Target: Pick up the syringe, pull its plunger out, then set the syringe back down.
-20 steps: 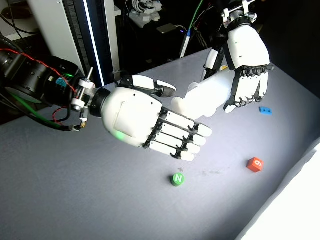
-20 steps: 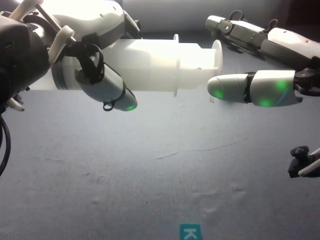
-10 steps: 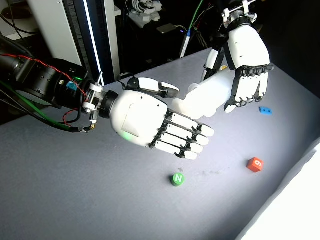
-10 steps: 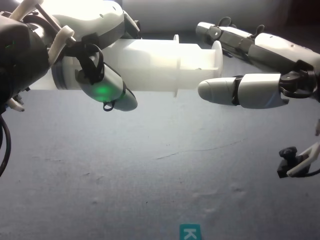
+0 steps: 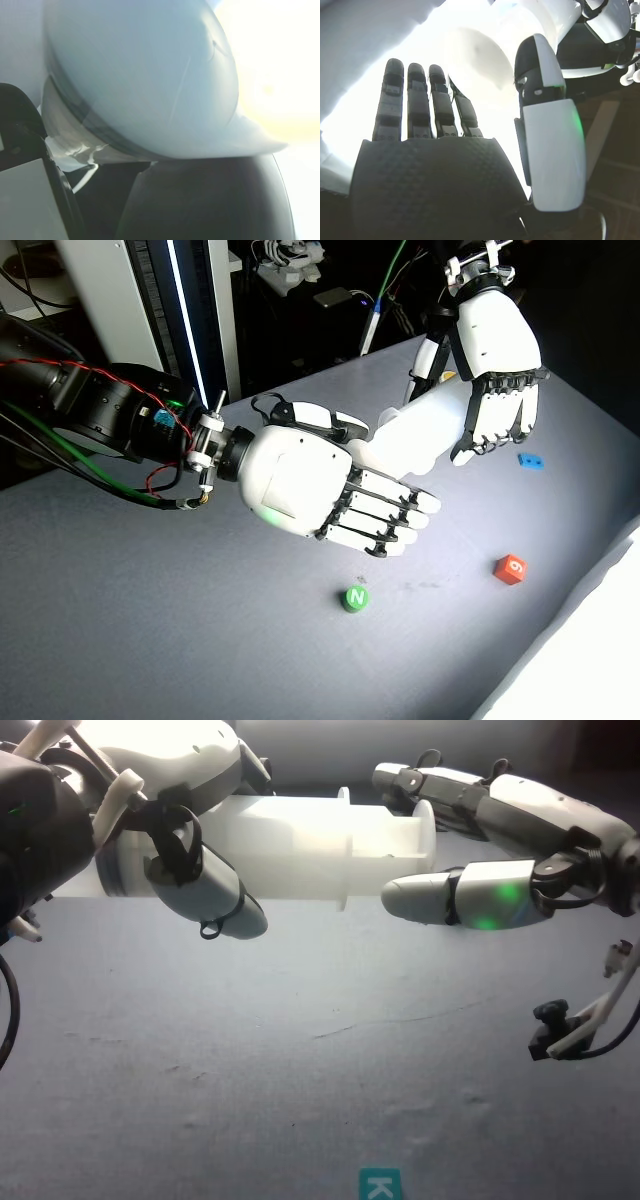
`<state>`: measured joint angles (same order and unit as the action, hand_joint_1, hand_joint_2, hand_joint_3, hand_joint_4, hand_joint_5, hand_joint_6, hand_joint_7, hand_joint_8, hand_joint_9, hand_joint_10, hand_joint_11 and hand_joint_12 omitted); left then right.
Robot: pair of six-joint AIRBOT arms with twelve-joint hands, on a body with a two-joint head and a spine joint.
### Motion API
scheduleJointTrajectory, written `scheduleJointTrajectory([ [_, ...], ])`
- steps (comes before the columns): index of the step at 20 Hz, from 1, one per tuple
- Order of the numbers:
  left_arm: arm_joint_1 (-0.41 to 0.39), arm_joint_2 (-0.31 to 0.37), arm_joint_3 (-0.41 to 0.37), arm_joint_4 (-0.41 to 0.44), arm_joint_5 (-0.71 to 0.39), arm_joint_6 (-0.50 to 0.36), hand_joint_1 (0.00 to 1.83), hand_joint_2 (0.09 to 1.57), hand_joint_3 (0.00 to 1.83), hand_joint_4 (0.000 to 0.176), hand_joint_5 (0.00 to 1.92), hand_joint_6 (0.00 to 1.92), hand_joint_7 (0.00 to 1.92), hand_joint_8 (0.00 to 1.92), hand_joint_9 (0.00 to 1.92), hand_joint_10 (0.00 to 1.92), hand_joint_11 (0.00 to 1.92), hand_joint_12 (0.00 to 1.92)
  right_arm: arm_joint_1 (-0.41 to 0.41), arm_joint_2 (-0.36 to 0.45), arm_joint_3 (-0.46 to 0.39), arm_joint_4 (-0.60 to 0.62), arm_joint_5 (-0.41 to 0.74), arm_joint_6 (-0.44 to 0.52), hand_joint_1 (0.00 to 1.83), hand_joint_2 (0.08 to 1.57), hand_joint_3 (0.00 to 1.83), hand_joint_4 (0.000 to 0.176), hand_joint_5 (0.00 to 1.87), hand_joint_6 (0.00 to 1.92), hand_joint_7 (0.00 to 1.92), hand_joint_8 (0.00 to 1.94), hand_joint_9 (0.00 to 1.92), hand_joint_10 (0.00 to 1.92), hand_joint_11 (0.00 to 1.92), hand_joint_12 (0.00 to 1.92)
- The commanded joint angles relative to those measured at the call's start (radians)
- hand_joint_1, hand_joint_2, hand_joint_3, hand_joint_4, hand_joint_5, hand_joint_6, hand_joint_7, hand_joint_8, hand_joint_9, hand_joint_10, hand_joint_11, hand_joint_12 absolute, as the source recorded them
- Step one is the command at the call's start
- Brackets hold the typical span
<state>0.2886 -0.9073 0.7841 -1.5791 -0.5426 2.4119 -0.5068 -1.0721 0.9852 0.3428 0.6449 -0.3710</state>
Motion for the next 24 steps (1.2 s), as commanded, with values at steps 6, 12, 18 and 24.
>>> scheduleJointTrajectory([
  [6,-0.027,0.001,0.002,0.056,-0.002,-0.005,1.37,1.12,0.0,0.0,1.02,0.69,0.95,1.18,0.83,1.33,0.45,1.4,0.022,-0.004,-0.005,-0.027,0.111,0.005,1.12,1.07,0.0,0.0,0.75,0.05,0.83,0.1,0.68,0.22,0.0,1.02],
  [12,-0.033,0.001,-0.002,0.054,-0.008,-0.005,1.29,1.08,0.0,0.0,1.13,0.54,1.02,1.14,0.9,1.1,0.48,1.39,0.016,0.008,-0.009,-0.027,0.138,-0.007,1.34,1.14,0.0,0.0,0.88,0.94,1.0,1.13,0.79,1.2,0.0,1.03],
  [18,-0.034,0.001,-0.005,0.047,-0.017,-0.005,1.37,1.12,0.0,0.0,1.05,0.63,0.94,1.21,0.83,1.32,0.47,1.41,0.004,0.027,-0.017,-0.028,0.148,-0.009,1.26,1.13,0.0,0.0,0.91,0.92,1.02,1.14,0.82,0.93,0.01,1.05],
  [24,-0.042,0.0,-0.012,0.023,-0.039,-0.005,1.3,1.08,0.0,0.0,1.18,0.44,1.03,1.15,0.93,1.1,0.52,1.34,-0.005,0.057,-0.043,-0.028,0.145,-0.008,1.25,1.11,0.0,0.0,0.97,0.83,1.02,1.13,0.85,0.86,0.09,1.08],
])
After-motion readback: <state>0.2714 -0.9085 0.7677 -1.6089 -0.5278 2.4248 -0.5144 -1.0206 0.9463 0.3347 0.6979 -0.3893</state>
